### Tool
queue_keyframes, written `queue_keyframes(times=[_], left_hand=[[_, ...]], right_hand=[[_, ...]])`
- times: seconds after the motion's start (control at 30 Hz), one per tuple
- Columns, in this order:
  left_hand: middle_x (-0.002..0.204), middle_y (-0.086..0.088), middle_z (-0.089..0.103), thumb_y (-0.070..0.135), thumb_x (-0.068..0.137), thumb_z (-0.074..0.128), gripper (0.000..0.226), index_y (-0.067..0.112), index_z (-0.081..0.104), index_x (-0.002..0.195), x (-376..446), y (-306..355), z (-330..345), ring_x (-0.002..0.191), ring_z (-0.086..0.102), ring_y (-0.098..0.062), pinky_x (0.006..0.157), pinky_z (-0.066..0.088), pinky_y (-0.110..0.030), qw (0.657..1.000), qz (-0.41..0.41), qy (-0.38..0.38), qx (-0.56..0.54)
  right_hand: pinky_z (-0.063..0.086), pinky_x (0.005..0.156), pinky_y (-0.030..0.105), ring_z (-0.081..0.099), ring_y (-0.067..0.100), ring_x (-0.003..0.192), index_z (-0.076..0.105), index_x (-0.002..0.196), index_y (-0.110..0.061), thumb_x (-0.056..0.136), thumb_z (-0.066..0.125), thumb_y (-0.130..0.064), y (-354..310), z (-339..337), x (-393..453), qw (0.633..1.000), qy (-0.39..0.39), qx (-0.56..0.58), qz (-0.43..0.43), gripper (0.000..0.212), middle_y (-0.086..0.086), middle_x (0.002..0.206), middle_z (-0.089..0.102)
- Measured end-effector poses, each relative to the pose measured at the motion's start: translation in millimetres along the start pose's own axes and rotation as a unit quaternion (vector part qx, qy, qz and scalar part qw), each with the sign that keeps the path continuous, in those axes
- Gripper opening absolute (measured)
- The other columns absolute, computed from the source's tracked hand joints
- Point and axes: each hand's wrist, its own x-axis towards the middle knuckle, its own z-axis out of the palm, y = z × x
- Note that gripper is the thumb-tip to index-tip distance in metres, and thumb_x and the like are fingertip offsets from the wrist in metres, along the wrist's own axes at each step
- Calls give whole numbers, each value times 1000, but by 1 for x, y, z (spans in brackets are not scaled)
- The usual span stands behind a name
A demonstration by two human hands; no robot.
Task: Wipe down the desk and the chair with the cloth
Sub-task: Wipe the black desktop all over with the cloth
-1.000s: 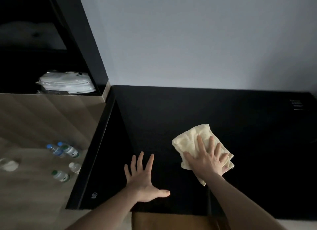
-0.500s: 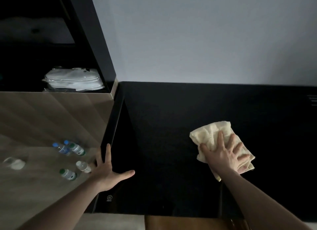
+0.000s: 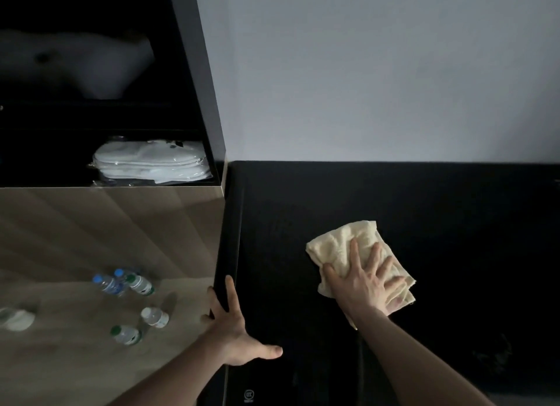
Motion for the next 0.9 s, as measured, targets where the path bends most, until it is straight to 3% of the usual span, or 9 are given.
queue_keyframes(times=[0.07,0.17,0.23,0.43,0.53,0.77,0.9], left_hand=[[159,-13,-52,76,55,92,177,38,-66,125,1,-3,0,160,-4,-49,125,29,-57,1000,2,4,10],[159,-12,-52,73,55,93,178,39,-67,125,2,-5,-1,160,-2,-49,124,32,-57,1000,5,2,11],[159,-11,-52,71,56,95,178,39,-66,127,2,-4,-2,160,0,-47,123,33,-56,1000,2,0,7],[159,-11,-51,67,58,96,178,37,-64,131,-3,2,-6,161,-1,-46,124,31,-55,1000,-1,-2,0],[160,-11,-52,62,62,97,175,38,-62,132,-8,4,-8,161,-7,-48,126,27,-57,1000,-4,-6,-12],[161,-11,-51,56,65,98,173,40,-59,137,-13,6,-6,161,-8,-48,126,26,-60,1000,-5,-3,-30],[162,-13,-49,57,64,98,174,39,-60,136,-9,2,-4,161,-8,-49,126,27,-61,1000,2,5,-31]], right_hand=[[-6,118,79,-28,51,155,-15,155,-68,78,35,-93,-32,13,-16,1000,-11,2,-16,96,-11,173,-27],[-19,118,73,-28,42,158,-11,161,-59,83,35,-87,-69,31,-34,996,-16,-36,-81,94,-2,175,-26],[-19,120,72,-28,38,159,-7,163,-55,84,35,-84,-80,38,-38,993,-18,-40,-107,93,2,175,-23],[-24,121,66,-33,32,158,-8,164,-53,85,34,-85,-68,31,-39,989,-37,-27,-139,95,-3,175,-26],[-14,125,66,-23,34,162,-6,164,-53,85,33,-86,-45,21,-31,987,-25,-36,-153,93,-3,177,-18],[-6,127,67,-10,34,164,2,167,-47,92,33,-83,59,-42,11,995,-7,-74,-64,89,3,179,-9],[-2,125,71,-10,40,161,3,165,-54,90,41,-80,52,-49,12,999,-10,-40,1,88,1,177,-13]])
